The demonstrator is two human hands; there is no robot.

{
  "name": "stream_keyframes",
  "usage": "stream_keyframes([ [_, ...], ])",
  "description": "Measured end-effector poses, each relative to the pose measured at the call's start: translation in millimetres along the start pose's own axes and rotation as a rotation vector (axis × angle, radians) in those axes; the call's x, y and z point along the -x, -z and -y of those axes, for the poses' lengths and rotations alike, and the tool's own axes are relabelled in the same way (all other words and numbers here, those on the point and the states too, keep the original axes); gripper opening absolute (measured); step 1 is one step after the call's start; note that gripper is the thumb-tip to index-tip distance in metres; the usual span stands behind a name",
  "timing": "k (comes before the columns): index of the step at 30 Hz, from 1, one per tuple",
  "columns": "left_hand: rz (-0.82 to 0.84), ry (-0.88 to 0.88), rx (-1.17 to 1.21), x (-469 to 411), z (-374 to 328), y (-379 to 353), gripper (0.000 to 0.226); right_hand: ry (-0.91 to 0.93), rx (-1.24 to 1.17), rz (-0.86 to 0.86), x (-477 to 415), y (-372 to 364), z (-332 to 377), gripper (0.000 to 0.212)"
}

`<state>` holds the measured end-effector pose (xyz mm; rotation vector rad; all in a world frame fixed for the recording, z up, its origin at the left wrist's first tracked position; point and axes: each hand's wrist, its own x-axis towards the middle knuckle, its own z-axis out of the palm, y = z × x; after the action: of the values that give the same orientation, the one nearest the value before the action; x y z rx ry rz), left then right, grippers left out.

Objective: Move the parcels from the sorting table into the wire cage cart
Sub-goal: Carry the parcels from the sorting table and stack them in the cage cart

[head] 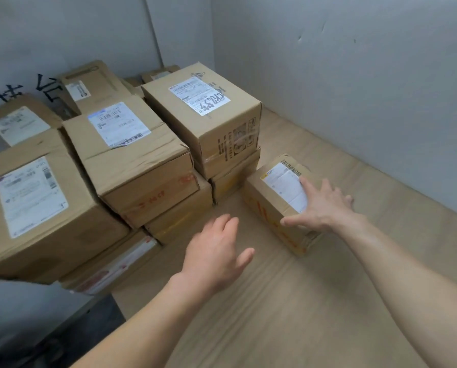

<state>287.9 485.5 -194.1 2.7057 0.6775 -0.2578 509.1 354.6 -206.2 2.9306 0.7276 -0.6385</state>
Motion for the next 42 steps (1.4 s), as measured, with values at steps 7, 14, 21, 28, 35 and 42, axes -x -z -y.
stream_keyframes([
  [7,0.02,0.037,0.032,68,23,-10,0.07,-0.018,0.012,0.037,101,-43,30,0.126],
  [14,0.104,0.108,0.112,161,65,-45,0.069,-0.041,-0.004,0.076,195,-87,82,0.127],
  [21,0.062,0.14,0.221,227,105,-53,0.065,-0.003,-0.097,0.076,266,-121,129,0.113],
  [28,0.025,0.124,0.33,249,120,-50,0.053,0.036,-0.583,0.08,294,-159,138,0.121],
  [35,0.011,0.192,0.401,237,118,-52,0.048,0.016,-0.977,0.131,270,-180,114,0.047],
  [42,0.045,0.34,0.414,222,114,-58,0.035,0.107,-1.091,0.214,257,-182,108,0.055],
])
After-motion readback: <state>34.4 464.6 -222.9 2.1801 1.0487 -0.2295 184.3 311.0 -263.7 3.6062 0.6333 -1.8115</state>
